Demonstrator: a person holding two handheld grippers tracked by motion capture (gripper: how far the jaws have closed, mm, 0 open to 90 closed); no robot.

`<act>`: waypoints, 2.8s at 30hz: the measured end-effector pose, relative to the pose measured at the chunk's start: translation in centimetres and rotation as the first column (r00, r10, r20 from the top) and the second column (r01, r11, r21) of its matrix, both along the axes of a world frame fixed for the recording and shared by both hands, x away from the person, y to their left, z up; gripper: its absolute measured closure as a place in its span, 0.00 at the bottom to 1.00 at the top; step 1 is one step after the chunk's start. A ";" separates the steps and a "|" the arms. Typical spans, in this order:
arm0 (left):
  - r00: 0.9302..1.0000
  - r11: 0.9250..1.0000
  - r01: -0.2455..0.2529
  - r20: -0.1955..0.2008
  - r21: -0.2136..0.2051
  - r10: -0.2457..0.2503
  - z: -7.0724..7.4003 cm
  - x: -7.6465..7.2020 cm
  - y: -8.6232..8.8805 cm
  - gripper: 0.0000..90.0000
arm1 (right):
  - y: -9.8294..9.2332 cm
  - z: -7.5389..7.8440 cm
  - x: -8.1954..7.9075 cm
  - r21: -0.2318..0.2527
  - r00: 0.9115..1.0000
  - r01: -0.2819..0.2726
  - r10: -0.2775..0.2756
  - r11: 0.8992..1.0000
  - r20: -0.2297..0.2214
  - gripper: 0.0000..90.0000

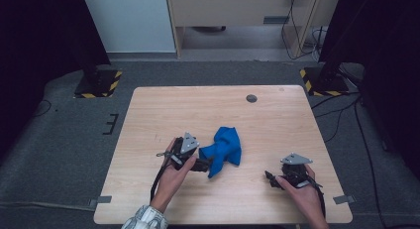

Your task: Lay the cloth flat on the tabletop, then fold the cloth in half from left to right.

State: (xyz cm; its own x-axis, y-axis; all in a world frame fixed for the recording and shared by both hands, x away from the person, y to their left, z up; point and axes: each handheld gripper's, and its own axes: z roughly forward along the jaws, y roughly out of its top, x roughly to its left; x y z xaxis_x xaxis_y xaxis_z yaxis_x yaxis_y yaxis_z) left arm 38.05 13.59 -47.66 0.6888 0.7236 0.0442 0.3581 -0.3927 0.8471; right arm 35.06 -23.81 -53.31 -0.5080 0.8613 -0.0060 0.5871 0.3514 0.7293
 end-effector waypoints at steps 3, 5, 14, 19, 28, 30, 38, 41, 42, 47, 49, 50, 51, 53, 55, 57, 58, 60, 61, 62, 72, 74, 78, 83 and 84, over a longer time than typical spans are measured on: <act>1.000 1.000 -0.020 0.008 -0.017 0.020 -0.4 -0.3 1.4 0.06 | 0.6 0.6 -0.4 0.003 1.000 -0.022 0.022 1.000 0.022 0.20; 0.999 0.999 -0.030 0.014 -0.016 0.031 -0.6 -0.4 2.0 0.06 | 1.0 1.1 -0.6 0.011 0.998 -0.042 0.042 0.999 0.038 0.22; 0.998 0.998 -0.059 0.018 0.009 0.059 -1.6 -1.1 3.7 0.06 | 4.2 2.6 -1.4 0.053 0.984 -0.164 0.160 0.985 0.072 0.37; 0.998 0.998 -0.065 0.006 -0.004 0.065 -1.6 -1.1 3.8 0.07 | 6.3 3.3 -1.6 0.082 0.971 -0.226 0.218 0.971 0.094 0.52; 0.997 0.997 -0.080 -0.009 0.008 0.080 -1.7 -1.3 3.5 0.09 | 11.6 5.8 -1.4 0.073 0.929 -0.357 0.345 0.931 0.132 0.60; 0.997 0.997 -0.079 -0.009 0.018 0.079 -1.7 -1.4 3.3 0.09 | 12.7 6.3 -1.2 0.075 0.923 -0.372 0.360 0.925 0.134 0.58; 0.993 0.993 -0.111 -0.031 0.035 0.112 -1.9 -1.2 3.6 0.13 | 17.1 7.0 0.7 0.032 0.912 -0.394 0.386 0.919 0.135 0.46; 0.992 0.993 -0.111 -0.053 0.031 0.113 -2.1 -1.0 3.7 0.14 | 17.9 6.5 1.8 -0.025 0.921 -0.370 0.370 0.929 0.120 0.38; 0.992 0.993 -0.111 -0.055 0.033 0.112 -2.1 -0.9 3.6 0.14 | 17.9 6.3 2.3 -0.049 0.927 -0.354 0.357 0.934 0.116 0.38; 0.994 0.995 -0.088 -0.067 0.049 0.091 -2.5 -0.7 3.2 0.16 | 17.1 4.8 3.7 -0.083 0.936 -0.344 0.349 0.935 0.047 0.74; 0.994 0.995 -0.081 -0.066 0.058 0.085 -2.5 -0.8 3.0 0.16 | 16.7 4.6 3.9 -0.072 0.937 -0.345 0.348 0.936 0.035 0.87; 0.995 0.995 -0.076 -0.066 0.060 0.080 -2.5 -0.8 2.8 0.16 | 16.4 4.6 4.0 -0.056 0.938 -0.343 0.344 0.938 0.026 0.91; 0.995 0.996 -0.068 -0.067 0.062 0.072 -2.6 -0.9 2.7 0.16 | 16.2 4.6 3.9 -0.046 0.939 -0.342 0.344 0.939 0.025 0.94; 0.996 0.996 -0.051 -0.070 0.068 0.055 -2.7 -0.9 2.3 0.15 | 15.8 4.7 3.8 -0.023 0.940 -0.339 0.340 0.940 0.023 0.96; 0.996 0.996 -0.042 -0.077 0.075 0.047 -2.9 -0.9 2.0 0.15 | 15.4 5.1 3.8 -0.006 0.942 -0.335 0.335 0.942 0.026 0.97; 0.996 0.996 -0.032 -0.084 0.078 0.039 -3.1 -0.8 1.7 0.15 | 14.9 5.6 3.8 0.024 0.943 -0.333 0.332 0.943 0.031 0.97; 0.996 0.996 -0.031 -0.081 0.081 0.037 -3.1 -0.7 1.7 0.15 | 14.7 5.9 3.7 0.036 0.944 -0.329 0.328 0.944 0.037 0.97; 0.997 0.996 -0.039 -0.058 0.081 0.043 -3.0 -0.6 1.6 0.16 | 14.2 6.5 3.5 0.051 0.947 -0.319 0.317 0.946 0.041 0.97; 0.997 0.997 -0.038 -0.060 0.071 0.042 -3.0 -0.5 1.6 0.17 | 13.9 6.8 3.4 0.053 0.947 -0.319 0.317 0.946 0.045 0.97; 0.997 0.998 -0.033 -0.065 0.059 0.037 -3.0 -0.4 1.6 0.19 | 13.7 7.2 3.3 0.055 0.948 -0.318 0.315 0.947 0.049 0.97; 0.993 0.995 0.071 -0.103 0.077 -0.063 -4.0 0.0 -0.3 0.46 | 11.2 8.9 3.7 0.105 0.959 -0.281 0.274 0.954 0.074 0.97; 0.990 0.995 0.085 -0.119 0.051 -0.079 -4.2 0.3 -0.6 0.66 | 10.9 9.0 4.0 0.117 0.961 -0.274 0.267 0.954 0.072 0.97; 0.986 0.993 0.111 -0.120 -0.030 -0.114 -3.2 -0.1 -0.7 0.95 | 10.7 9.3 3.9 0.125 0.960 -0.277 0.269 0.953 0.077 0.97; 0.988 0.991 0.119 -0.089 -0.057 -0.123 -0.4 -1.8 0.5 0.97 | 10.7 10.0 2.8 0.119 0.952 -0.301 0.292 0.946 0.086 0.97; 0.990 0.992 0.117 -0.075 -0.052 -0.121 0.3 -2.3 0.8 0.97 | 10.8 10.1 2.6 0.116 0.950 -0.308 0.300 0.944 0.085 0.97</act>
State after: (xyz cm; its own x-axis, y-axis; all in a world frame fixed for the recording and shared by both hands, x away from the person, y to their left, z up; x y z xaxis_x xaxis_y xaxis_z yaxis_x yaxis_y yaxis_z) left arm 35.71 14.36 -47.32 0.7700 0.6364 -0.0455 0.3768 -0.3961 0.8373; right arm 37.62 -12.99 -43.24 -0.7479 0.6618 0.0508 0.4165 0.4083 0.8123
